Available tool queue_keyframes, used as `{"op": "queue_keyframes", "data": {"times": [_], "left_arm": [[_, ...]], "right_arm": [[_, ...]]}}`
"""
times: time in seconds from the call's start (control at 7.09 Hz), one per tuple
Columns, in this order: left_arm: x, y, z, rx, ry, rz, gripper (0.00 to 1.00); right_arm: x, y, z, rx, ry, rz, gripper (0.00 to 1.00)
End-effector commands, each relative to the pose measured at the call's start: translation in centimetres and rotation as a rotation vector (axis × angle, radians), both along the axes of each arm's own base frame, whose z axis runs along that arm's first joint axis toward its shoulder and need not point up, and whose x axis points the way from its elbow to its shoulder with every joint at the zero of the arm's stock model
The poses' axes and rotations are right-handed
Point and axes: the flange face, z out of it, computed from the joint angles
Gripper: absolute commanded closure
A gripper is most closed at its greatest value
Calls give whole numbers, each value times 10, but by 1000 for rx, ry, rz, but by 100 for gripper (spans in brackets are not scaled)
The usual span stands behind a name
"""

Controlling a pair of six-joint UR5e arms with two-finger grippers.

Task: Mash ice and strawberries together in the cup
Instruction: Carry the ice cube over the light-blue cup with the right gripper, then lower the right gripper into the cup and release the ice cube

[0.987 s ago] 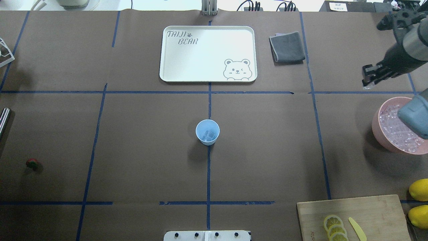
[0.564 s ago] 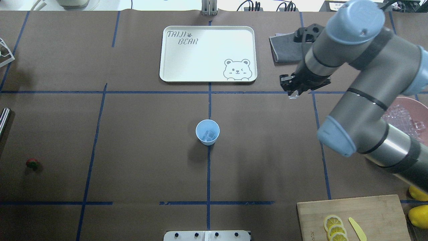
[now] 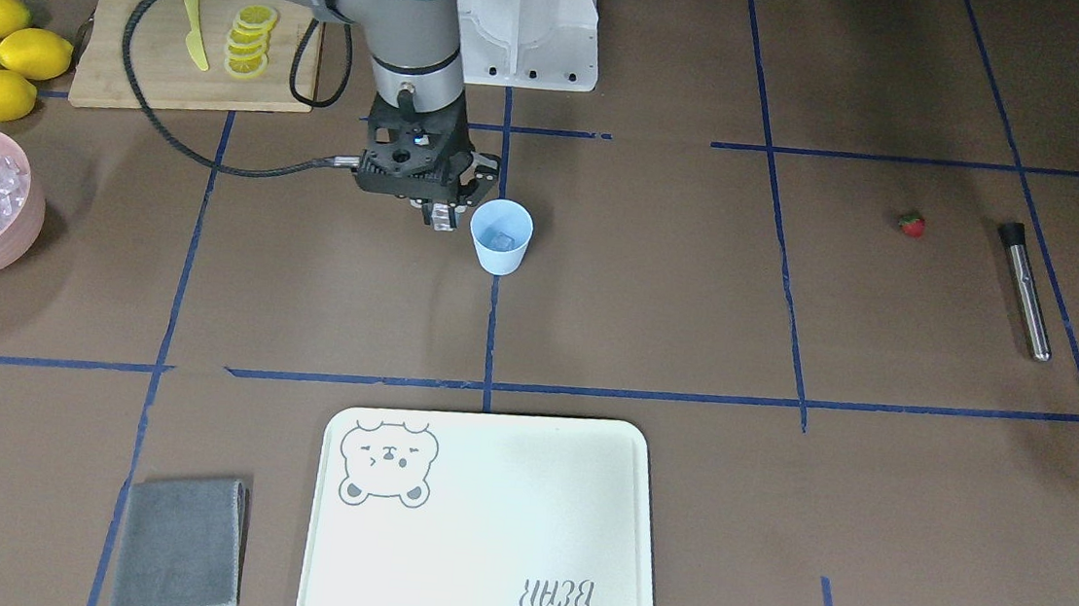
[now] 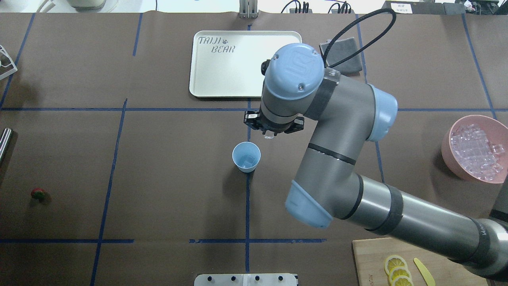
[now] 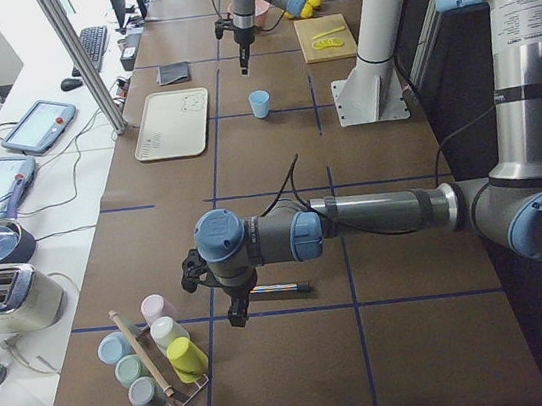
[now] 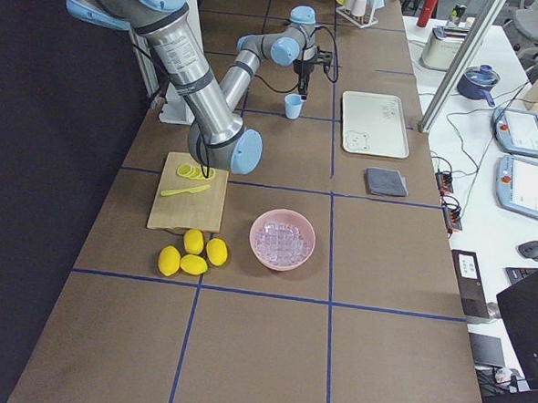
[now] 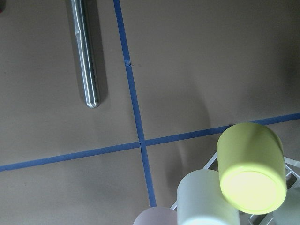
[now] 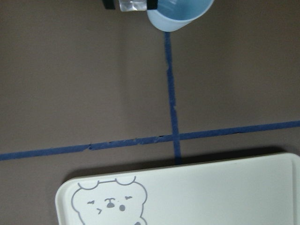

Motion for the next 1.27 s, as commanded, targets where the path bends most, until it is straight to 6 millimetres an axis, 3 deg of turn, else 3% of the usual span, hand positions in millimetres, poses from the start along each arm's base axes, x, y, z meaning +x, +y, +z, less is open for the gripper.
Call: {"op": "queue_keyframes", "data": {"times": [0.0,0.28,0.42,0.56,1.13], "left_arm": [[0,1,2,-5,0,0,0],[0,1,4,-8,0,0,0],[0,1,4,-8,0,0,0],[0,1,4,-8,-1,0,0],[0,1,3,-7,0,0,0]], "right_arm": [[-47,22,-23,-15,11,31,100],[-58,34,-19,-11,22,34,100],[-58,34,-15,-4,30,24,94],[-58,34,-9,5,40,19,1],[-57,35,-14,32,37,-1,0]]}}
